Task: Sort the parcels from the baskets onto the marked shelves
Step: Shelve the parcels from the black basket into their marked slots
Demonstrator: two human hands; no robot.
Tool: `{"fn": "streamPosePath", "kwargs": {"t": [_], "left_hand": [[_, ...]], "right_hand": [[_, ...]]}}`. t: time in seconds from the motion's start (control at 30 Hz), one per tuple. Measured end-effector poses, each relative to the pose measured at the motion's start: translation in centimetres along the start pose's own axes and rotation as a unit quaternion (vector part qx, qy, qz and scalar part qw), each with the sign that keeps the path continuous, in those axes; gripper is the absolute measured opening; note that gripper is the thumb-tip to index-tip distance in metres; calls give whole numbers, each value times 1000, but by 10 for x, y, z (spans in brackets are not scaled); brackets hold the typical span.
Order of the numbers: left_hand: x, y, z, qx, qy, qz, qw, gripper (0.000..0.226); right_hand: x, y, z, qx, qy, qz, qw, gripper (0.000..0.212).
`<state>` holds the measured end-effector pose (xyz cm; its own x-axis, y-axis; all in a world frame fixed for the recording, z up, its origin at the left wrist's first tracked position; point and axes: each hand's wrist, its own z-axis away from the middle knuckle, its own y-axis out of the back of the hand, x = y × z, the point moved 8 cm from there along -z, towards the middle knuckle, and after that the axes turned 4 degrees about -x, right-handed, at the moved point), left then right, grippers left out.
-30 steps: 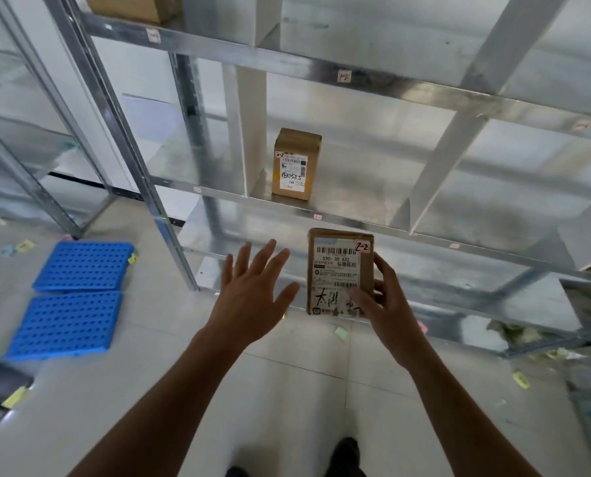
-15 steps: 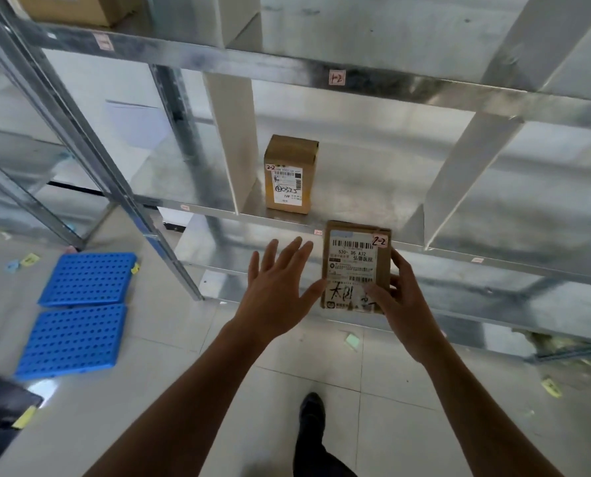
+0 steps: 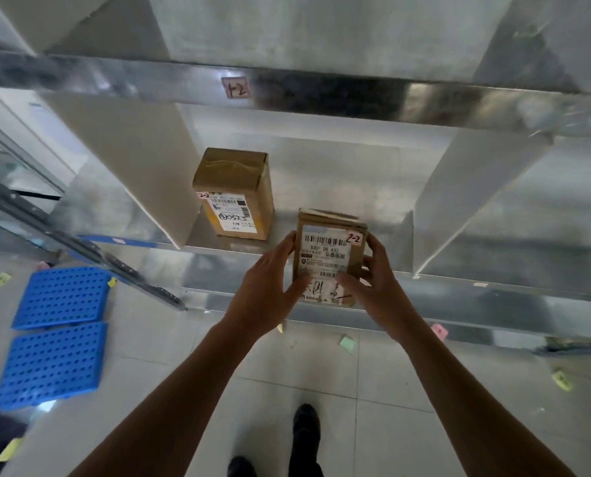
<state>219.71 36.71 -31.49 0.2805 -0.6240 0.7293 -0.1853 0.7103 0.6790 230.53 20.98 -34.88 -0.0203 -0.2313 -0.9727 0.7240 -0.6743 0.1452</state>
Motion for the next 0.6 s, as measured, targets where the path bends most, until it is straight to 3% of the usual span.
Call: {"fn": "streamPosePath", "kwargs": {"t": [0.33, 0.6], "left_hand": [[-26, -18, -63, 69, -49, -22, 996, 78], [-24, -7, -52, 62, -68, -66, 994, 75]], "right_hand": [[17, 11, -64, 61, 31, 38, 997, 93], [-3, 7, -63, 107, 42, 134, 984, 104]]}}
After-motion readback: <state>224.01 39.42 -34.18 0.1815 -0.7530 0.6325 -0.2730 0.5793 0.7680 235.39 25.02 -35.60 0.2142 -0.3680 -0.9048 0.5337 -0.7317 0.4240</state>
